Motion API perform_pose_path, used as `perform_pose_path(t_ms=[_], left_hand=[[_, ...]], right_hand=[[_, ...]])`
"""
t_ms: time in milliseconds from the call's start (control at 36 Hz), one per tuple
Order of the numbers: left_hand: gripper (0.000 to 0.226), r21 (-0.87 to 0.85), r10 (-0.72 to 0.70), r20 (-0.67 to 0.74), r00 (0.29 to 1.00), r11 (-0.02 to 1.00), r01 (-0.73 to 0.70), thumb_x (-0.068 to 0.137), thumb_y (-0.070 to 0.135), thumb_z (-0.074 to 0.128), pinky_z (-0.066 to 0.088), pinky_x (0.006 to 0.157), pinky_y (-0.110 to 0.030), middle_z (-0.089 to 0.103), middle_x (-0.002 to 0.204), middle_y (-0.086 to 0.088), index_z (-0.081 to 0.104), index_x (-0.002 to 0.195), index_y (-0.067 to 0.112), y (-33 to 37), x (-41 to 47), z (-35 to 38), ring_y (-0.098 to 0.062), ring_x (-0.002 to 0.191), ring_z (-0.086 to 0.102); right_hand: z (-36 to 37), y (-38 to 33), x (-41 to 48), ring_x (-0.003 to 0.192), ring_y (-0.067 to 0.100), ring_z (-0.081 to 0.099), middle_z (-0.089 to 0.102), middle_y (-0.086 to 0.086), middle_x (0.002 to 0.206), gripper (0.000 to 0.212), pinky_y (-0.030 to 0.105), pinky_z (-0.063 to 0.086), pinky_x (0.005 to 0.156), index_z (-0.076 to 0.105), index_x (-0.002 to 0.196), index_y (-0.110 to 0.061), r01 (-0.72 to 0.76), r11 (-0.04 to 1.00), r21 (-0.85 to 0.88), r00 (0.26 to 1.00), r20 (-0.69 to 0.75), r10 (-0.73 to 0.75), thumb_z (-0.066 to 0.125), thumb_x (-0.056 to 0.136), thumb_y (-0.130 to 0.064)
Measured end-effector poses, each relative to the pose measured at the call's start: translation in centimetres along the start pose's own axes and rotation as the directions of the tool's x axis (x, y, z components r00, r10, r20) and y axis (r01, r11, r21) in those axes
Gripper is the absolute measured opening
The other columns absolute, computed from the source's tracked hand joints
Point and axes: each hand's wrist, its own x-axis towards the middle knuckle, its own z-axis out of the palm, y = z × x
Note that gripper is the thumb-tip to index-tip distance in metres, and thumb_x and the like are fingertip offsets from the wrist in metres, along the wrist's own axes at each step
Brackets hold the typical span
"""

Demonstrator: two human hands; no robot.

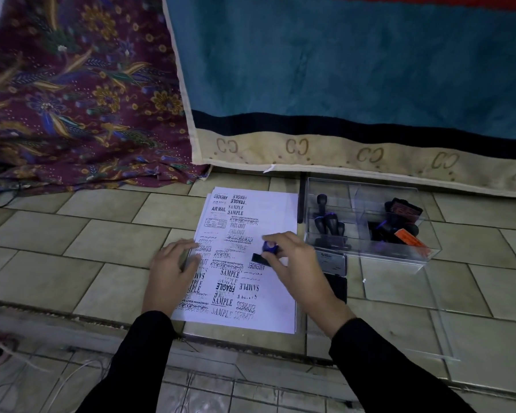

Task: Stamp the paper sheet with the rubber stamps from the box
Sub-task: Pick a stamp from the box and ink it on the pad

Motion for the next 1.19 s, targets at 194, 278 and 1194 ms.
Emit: perform_pose_path(t_ms=[194, 278, 1194], left_hand=[[0.032, -0.029, -0.023, 0.011, 1.0, 0.999, 0.023, 0.088, 0.034, 0.055, 0.045, 0.101, -0.042, 0.065, 0.118, 0.007, 0.069, 0.11, 0.016, -0.1, 0.0, 0.1, -0.017, 0.111, 0.057], [0.032, -0.026, -0.019, 0.011, 1.0, 0.999, 0.019, 0.088, 0.036, 0.055, 0.044, 0.102, -0.045, 0.064, 0.118, 0.007, 0.069, 0.11, 0.017, -0.2, 0.0, 0.2, -0.018, 0.112, 0.057], [0.032, -0.019, -0.022, 0.006, 1.0, 1.0, 0.022, 0.087, 0.034, 0.056, 0.042, 0.105, -0.046, 0.064, 0.12, 0.008, 0.069, 0.112, 0.018, -0.2, 0.1, 0.2, -0.017, 0.115, 0.056]], right_hand=[[-4.5, 0.8, -2.6, 0.076, -0.002, 0.061, 0.061, -0.003, 0.093, 0.023, 0.0, 0.044, 0.068, 0.068, 0.101, -0.014, -0.075, 0.997, -0.001, 0.971, -0.226, 0.073, 0.07, 0.079, -0.004], [-5.7, 1.2, -4.8, 0.073, 0.003, 0.063, 0.062, -0.006, 0.091, 0.023, 0.006, 0.048, 0.068, 0.068, 0.1, -0.018, -0.085, 0.996, -0.024, 0.972, -0.221, 0.078, 0.071, 0.08, -0.008], [-5.6, 2.4, -7.6, 0.071, -0.003, 0.053, 0.061, -0.005, 0.086, 0.021, -0.003, 0.037, 0.074, 0.066, 0.093, -0.013, -0.061, 0.969, -0.241, 0.976, -0.22, 0.007, 0.076, 0.075, -0.011]])
